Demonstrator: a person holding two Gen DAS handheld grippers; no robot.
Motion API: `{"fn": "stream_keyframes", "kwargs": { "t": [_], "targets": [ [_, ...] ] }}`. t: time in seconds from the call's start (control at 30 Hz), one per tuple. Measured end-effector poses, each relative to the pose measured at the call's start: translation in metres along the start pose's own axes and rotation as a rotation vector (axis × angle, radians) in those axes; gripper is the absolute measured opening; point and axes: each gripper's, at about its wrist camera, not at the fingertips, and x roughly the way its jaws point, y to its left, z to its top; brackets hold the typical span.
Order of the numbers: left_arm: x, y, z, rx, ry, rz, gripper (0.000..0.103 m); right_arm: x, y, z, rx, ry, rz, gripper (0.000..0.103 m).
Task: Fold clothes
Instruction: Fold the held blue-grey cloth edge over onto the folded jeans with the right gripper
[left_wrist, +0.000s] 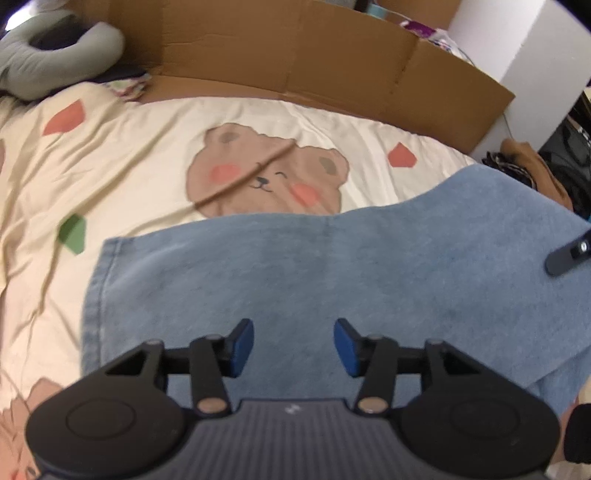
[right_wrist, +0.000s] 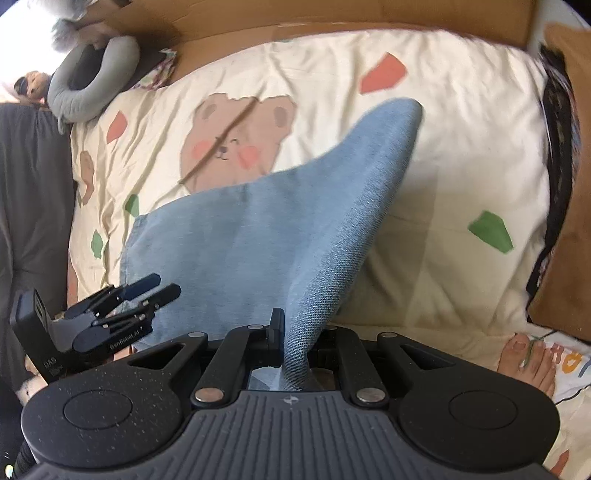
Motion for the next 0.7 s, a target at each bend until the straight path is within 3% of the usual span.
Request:
{"fn": "stream_keyframes", "kwargs": {
  "t": [0.13,0.33,0.47,0.7],
  "targets": [
    [-0.016,0.018,-0.005,-0.013,-0.044,-0.004,0.068,-0.003,0.023,0.003,-0.017,0.004,-0.054,0.006],
    [-0.033,0.051,-0.008,-0.125,-0.094,0.051,0.069,-0.011,0.051,0.006,-0.056,0.029,-0.107,0.006],
    [-0.044,0.060,-0.011,-0.144,-0.134,0.041,0.069,-0.011,0.073,0.000,-0.106,0.077,-0.140,0.005],
    [-0.052,0.084,-0.026,-0.236,-0.180,0.033,0.071,-0.004,0.111,-0.009,-0.152,0.033,-0.141,0.006]
  ]
}}
